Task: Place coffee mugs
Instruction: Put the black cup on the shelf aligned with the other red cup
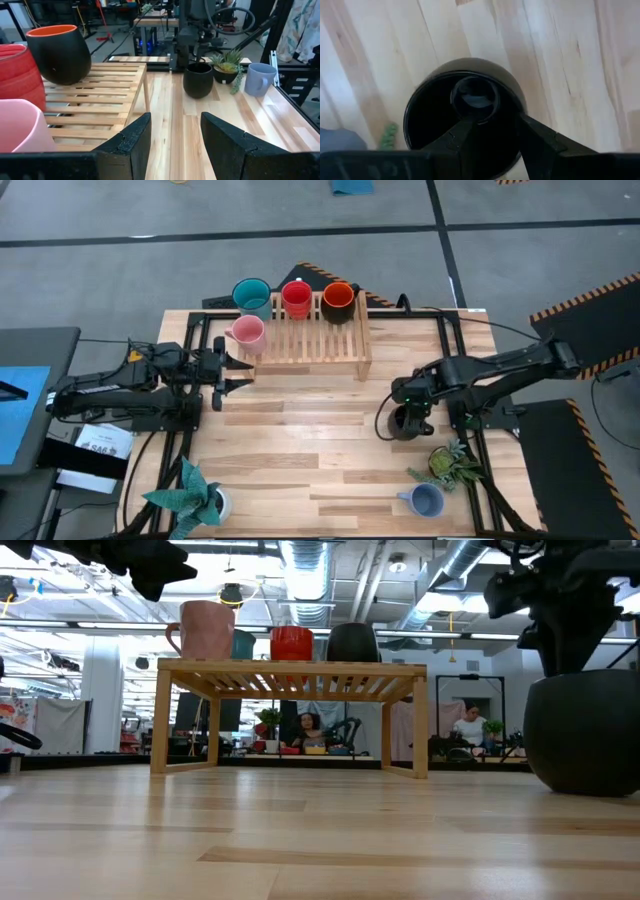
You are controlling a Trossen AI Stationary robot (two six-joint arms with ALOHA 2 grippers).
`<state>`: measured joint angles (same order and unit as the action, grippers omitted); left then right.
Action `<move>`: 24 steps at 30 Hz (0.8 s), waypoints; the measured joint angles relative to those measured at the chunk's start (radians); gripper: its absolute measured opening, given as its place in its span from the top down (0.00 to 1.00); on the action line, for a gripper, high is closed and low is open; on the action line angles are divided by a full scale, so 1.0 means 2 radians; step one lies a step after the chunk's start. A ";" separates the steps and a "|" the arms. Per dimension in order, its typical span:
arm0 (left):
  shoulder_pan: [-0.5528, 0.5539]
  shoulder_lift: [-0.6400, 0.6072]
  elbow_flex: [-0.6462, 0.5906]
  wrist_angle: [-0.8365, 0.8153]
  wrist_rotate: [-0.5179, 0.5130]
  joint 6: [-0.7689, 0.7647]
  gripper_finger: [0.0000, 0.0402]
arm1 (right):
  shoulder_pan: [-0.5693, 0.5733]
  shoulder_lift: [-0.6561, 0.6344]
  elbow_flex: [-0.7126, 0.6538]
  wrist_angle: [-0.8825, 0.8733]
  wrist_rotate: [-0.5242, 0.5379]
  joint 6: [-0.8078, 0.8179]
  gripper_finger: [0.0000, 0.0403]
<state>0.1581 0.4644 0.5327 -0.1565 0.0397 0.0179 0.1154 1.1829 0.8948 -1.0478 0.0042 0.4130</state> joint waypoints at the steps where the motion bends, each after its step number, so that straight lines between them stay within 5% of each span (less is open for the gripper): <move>1: 0.000 0.000 0.000 0.000 0.000 0.000 0.61 | 0.000 0.003 0.000 0.000 0.001 -0.009 0.60; 24: 0.000 0.000 0.000 -0.001 -0.001 0.000 0.61 | 0.001 0.036 0.034 -0.023 -0.020 -0.034 0.60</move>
<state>0.1581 0.4645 0.5327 -0.1589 0.0383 0.0181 0.1183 1.2549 0.9627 -1.0929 -0.0364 0.3457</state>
